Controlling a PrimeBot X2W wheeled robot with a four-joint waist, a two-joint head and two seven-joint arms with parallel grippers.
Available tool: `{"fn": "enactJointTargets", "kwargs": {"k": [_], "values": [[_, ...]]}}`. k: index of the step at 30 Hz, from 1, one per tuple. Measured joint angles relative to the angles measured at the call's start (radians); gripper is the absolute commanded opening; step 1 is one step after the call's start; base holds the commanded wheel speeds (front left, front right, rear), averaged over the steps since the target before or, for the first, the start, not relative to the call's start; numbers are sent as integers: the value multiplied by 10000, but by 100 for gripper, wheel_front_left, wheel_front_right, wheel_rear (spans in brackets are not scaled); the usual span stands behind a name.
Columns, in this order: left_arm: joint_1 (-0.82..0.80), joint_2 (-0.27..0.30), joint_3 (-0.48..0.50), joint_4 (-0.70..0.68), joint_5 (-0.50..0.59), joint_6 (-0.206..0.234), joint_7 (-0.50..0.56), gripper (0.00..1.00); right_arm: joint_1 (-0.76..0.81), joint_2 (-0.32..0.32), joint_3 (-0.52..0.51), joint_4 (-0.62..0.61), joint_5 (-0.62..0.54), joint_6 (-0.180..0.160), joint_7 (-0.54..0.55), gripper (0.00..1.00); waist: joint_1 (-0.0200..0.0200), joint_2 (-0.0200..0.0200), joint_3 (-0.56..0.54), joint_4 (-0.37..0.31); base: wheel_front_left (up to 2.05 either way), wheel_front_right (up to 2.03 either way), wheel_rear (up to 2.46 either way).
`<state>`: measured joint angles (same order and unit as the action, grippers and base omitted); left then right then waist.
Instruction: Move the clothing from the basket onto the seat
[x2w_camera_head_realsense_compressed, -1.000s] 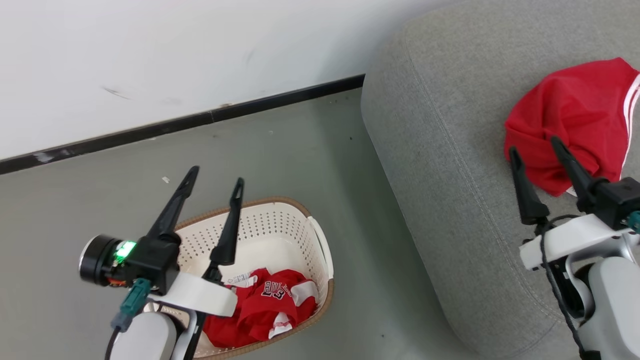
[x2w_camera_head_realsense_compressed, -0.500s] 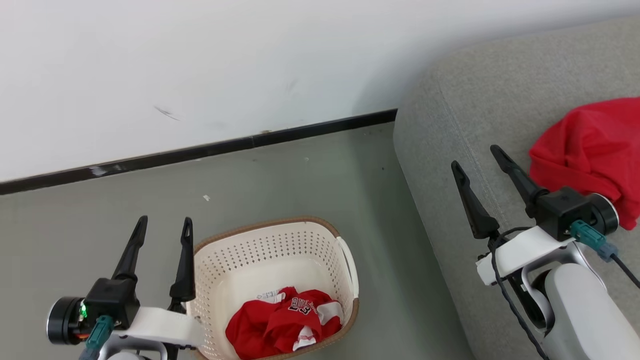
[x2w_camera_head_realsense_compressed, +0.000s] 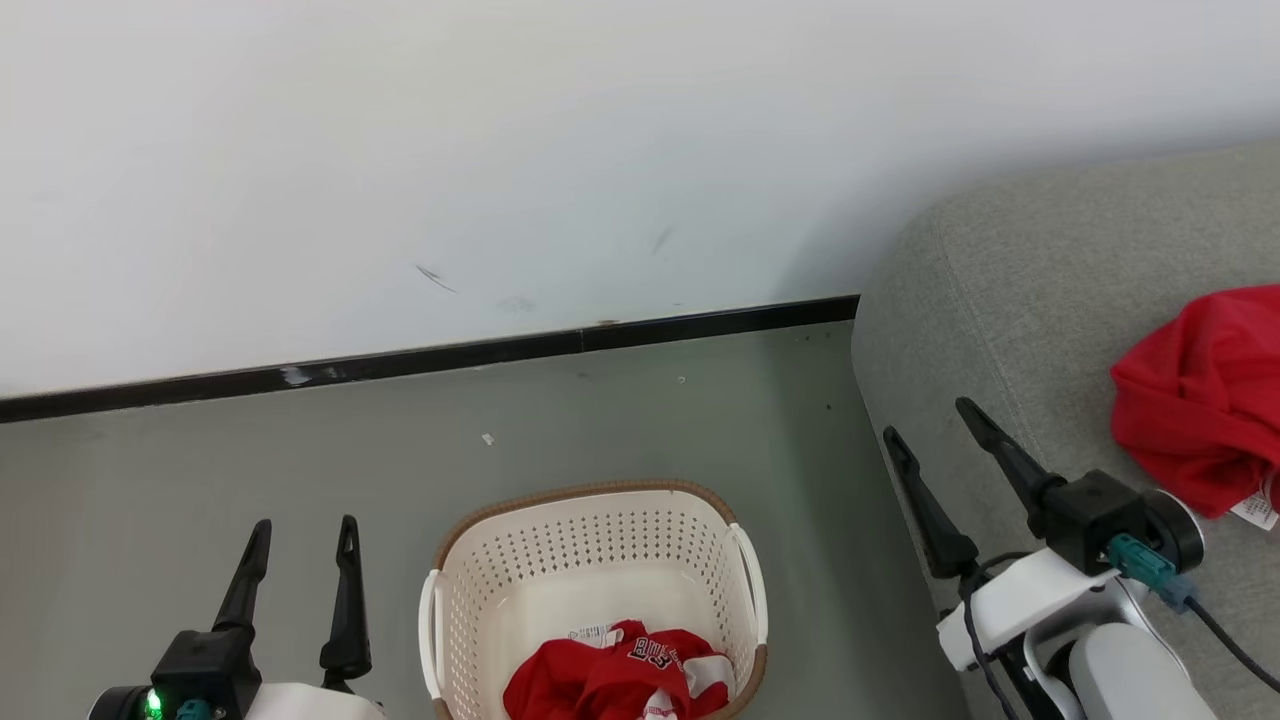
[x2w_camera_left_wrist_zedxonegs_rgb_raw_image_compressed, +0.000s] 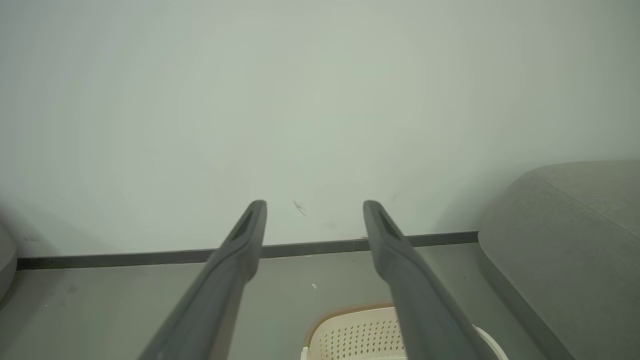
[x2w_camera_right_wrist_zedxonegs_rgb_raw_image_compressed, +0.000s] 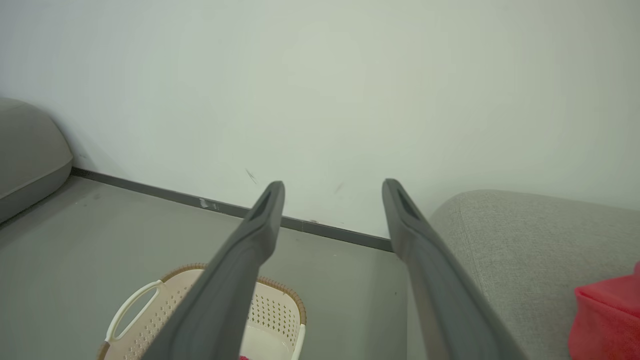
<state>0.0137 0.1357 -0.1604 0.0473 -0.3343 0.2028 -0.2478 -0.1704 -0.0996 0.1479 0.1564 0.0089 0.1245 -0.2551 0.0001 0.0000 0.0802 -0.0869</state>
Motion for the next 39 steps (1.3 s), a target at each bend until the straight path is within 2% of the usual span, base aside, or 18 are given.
{"fn": "enactJointTargets", "kwargs": {"k": [19, 39], "values": [[418, 4, -194, 268, 0, -305, -2, 100, 1592, 359, -437, -399, -29, 0, 0, 100, 0, 0, -889, 669, 0, 0, 0], [561, 82, -155, 221, 2, -401, -2, 100, 1908, 456, -470, -980, -92, 0, 0, 100, 0, 0, -749, 618, 0, 0, 0]]}}
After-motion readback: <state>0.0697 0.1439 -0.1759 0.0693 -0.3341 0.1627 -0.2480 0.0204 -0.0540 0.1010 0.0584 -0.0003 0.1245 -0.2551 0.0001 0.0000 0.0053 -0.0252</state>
